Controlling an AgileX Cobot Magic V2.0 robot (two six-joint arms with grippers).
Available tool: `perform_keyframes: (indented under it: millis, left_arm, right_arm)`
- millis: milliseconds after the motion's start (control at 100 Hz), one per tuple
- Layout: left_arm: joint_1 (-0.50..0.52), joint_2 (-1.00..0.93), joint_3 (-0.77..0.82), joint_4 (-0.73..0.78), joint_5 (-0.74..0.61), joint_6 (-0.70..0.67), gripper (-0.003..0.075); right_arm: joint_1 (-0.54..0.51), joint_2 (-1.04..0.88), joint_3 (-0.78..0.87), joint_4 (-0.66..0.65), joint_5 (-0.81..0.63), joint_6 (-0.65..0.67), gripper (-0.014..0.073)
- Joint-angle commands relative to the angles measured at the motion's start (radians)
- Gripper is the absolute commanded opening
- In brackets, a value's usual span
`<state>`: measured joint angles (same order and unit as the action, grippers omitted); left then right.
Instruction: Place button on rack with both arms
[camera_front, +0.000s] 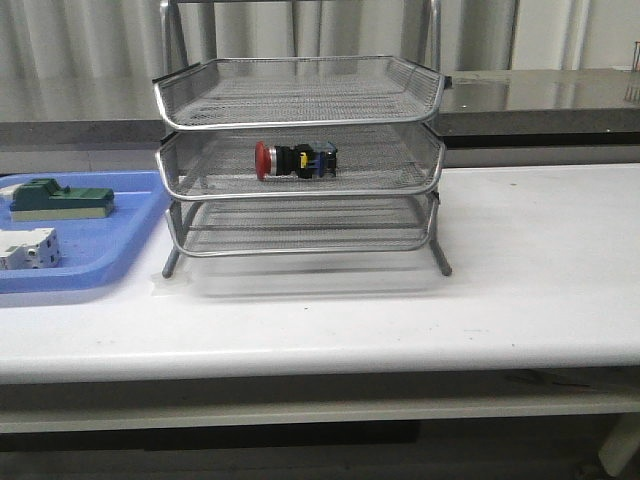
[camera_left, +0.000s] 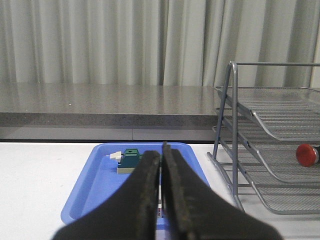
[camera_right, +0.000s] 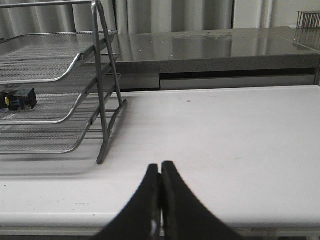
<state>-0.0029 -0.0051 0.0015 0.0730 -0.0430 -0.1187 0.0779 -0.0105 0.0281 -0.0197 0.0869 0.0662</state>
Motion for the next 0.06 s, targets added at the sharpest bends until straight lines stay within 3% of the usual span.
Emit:
perform_keyframes:
  millis: [0,50]
  left_arm:
    - [0.0,-0.034,0.047,0.001,-0.073,-0.008,0.0004]
    - [0.0,-0.034,0.047,0.001,-0.073,-0.008,0.0004]
  right_arm:
    - [-0.007,-0.016,-0.017,0.003,-0.087,-0.004,-0.0067]
    - [-0.007,-0.016,-0.017,0.003,-0.087,-0.004,-0.0067]
